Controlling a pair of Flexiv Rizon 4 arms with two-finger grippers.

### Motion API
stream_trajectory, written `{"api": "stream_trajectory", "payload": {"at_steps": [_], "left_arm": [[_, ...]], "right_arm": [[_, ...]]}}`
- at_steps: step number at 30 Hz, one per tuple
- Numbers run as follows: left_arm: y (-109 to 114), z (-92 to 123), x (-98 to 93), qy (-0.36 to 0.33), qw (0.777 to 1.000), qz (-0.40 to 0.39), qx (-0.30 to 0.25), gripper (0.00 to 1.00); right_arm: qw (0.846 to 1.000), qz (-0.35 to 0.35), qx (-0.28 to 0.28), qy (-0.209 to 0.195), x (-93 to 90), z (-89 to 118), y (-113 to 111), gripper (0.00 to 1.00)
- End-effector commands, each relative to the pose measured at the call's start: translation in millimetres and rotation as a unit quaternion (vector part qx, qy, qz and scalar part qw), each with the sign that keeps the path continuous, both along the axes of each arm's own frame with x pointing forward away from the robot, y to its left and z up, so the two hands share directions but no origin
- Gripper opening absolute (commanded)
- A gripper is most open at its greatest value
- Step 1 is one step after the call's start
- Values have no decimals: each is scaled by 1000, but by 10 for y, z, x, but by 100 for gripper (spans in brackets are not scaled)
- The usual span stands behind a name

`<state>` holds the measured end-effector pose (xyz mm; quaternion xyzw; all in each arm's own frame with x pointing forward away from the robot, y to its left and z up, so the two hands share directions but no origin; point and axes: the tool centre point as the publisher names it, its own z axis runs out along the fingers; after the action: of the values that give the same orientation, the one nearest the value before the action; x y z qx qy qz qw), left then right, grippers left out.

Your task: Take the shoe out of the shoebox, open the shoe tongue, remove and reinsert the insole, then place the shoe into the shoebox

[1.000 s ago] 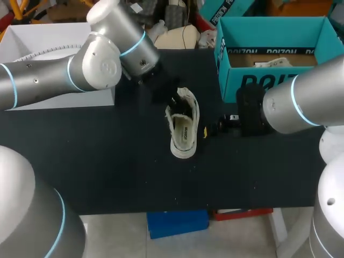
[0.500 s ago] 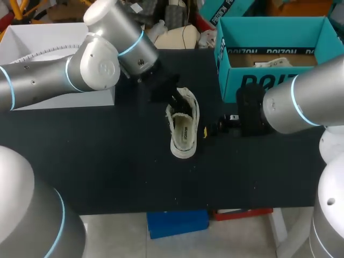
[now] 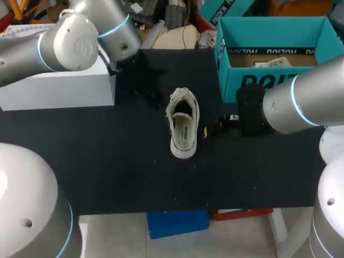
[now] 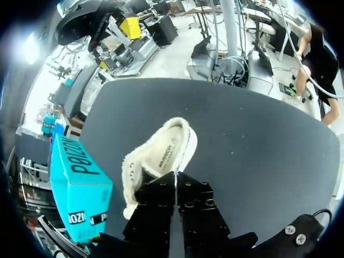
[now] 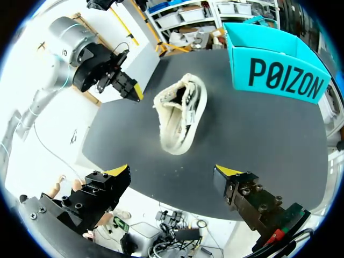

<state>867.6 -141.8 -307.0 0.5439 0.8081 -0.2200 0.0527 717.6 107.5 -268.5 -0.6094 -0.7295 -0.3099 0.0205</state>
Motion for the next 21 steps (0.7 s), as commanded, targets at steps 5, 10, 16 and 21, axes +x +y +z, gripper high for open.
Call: {"api": "stream_trajectory", "payload": {"at_steps": [5,10,16,21], "left_arm": [[381,241,-109,-1,999,47,6,100],[381,241,-109,-1,999,47,6,100],[381,241,-109,-1,999,47,6,100],[373,244,-119,85,975,198,-57,100]], "right_arm": [[1000,-2,-2,-1,-3,-5,21,100],[1000,-2,-2,-1,-3,-5,21,100],[1000,-2,-2,-1,-3,-5,21,100],[1000,-2,-2,-1,-3,-5,21,100]]}}
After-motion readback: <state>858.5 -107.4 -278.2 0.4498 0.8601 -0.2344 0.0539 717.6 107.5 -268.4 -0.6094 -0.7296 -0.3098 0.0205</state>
